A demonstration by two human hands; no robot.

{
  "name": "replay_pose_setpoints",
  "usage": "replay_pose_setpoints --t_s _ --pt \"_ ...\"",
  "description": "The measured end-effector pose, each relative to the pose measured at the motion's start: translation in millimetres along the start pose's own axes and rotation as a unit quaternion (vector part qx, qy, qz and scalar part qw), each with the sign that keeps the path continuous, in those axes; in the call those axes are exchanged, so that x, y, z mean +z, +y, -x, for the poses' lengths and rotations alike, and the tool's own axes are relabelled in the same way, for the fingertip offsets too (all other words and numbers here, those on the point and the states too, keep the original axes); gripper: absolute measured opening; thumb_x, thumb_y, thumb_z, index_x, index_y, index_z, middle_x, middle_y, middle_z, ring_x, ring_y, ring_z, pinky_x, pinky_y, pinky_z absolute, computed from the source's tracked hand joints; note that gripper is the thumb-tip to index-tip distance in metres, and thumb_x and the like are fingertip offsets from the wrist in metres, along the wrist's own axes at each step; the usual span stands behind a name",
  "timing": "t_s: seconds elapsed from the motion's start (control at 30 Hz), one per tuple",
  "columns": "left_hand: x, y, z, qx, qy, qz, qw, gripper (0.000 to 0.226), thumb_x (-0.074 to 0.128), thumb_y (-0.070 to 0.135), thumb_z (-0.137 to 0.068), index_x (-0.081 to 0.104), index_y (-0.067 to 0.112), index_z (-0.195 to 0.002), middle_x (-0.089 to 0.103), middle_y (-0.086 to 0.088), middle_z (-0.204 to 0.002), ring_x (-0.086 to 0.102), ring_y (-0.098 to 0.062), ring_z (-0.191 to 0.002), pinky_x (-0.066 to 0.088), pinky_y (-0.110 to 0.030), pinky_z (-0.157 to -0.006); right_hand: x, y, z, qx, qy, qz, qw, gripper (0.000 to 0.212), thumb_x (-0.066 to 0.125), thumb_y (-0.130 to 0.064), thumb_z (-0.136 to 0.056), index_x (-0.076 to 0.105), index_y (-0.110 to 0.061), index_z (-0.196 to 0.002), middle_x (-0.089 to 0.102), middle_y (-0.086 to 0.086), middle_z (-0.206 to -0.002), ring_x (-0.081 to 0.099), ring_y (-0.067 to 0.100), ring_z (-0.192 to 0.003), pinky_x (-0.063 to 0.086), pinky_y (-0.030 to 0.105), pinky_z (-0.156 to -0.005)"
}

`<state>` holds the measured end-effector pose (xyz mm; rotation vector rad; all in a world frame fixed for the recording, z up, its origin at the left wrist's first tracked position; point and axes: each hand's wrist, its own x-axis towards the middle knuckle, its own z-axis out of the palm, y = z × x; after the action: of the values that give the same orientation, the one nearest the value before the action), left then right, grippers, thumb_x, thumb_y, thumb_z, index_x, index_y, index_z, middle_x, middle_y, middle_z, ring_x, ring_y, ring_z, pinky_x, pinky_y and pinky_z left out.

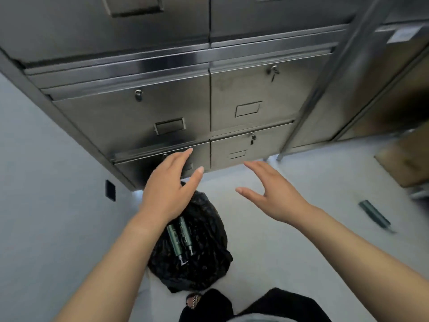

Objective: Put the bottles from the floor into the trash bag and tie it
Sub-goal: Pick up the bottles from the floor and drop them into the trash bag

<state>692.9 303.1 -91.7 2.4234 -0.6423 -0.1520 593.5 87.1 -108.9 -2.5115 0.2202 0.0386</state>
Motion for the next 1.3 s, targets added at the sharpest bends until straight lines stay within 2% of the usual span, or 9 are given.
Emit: replay_pose_setpoints --t_s 0.1,0.23,0.4,0.53,0.8,0.97,1.3 --pt "20.0 52.6 -3.8 0.037 -0.02 -0.026 0.999 0.067 0.028 0.065 -0.083 0.039 0.029 -0.138 0.042 0.004 -0.144 0.035 -0.015 -0.135 0.032 -0.049 -0.109 -39.0 27.9 31.1 0.012 0.022 0.013 1.0 0.07 0.045 -0.063 -0.082 0.028 -0.031 -0.142 0.028 -0.012 -0.151 0.025 0.007 -0.137 0.026 0.023 -0.105" --pt "68.4 141.8 -7.0 0.093 -0.056 -0.028 0.994 0.064 0.03 0.06 -0.083 0.04 0.029 -0.138 0.041 0.004 -0.145 0.035 -0.014 -0.135 0.031 -0.049 -0.109 -94.1 79.0 81.5 0.032 0.071 0.006 0.997 0.07 0.042 -0.067 -0.081 0.028 -0.034 -0.141 0.031 -0.015 -0.147 0.031 0.005 -0.133 0.027 0.02 -0.104" --pt "143.7 267.4 -13.1 0.154 -0.096 -0.002 0.983 0.061 0.03 0.061 -0.083 0.04 0.033 -0.136 0.042 0.01 -0.143 0.036 -0.012 -0.133 0.031 -0.05 -0.109 -167.9 170.3 160.6 0.099 0.148 -0.006 0.984 0.069 0.041 -0.067 -0.081 0.029 -0.033 -0.14 0.031 -0.016 -0.146 0.027 0.0 -0.132 0.02 0.014 -0.101" --pt "216.0 367.4 -20.3 0.209 -0.138 0.041 0.967 0.053 0.031 0.059 -0.09 0.048 0.03 -0.13 0.05 0.01 -0.135 0.044 -0.009 -0.124 0.035 -0.039 -0.105 -225.6 241.4 225.1 0.173 0.214 -0.021 0.961 0.068 0.044 -0.062 -0.084 0.03 -0.03 -0.141 0.032 -0.014 -0.147 0.026 0.0 -0.132 0.018 0.013 -0.102" --pt "320.6 541.8 -31.3 0.359 -0.221 0.026 0.907 0.051 0.034 0.052 -0.092 0.047 0.025 -0.133 0.05 0.003 -0.137 0.043 -0.013 -0.127 0.033 -0.026 -0.099 -318.8 342.9 337.5 0.29 0.33 0.009 0.899 0.064 0.048 -0.055 -0.086 0.033 -0.025 -0.141 0.031 -0.008 -0.149 0.026 0.005 -0.134 0.015 0.011 -0.102" --pt "356.3 604.7 -49.5 0.423 -0.232 0.021 0.876 0.055 0.031 0.056 -0.09 0.046 0.027 -0.134 0.05 0.005 -0.137 0.044 -0.012 -0.126 0.036 -0.029 -0.1 -340.8 389.3 359.2 0.333 0.366 -0.013 0.869 0.065 0.047 -0.059 -0.084 0.034 -0.029 -0.14 0.031 -0.012 -0.148 0.027 0.002 -0.132 0.017 0.013 -0.1" --pt "468.3 717.3 -141.9 0.452 -0.275 0.02 0.848 0.057 0.028 0.064 -0.088 0.039 0.034 -0.136 0.044 0.008 -0.143 0.042 -0.011 -0.128 0.033 -0.024 -0.092 -420.5 502.8 331.4 0.385 0.38 0.004 0.841 0.074 0.037 -0.072 -0.076 0.033 -0.034 -0.139 0.033 -0.014 -0.146 0.028 0.001 -0.133 0.021 0.017 -0.103"
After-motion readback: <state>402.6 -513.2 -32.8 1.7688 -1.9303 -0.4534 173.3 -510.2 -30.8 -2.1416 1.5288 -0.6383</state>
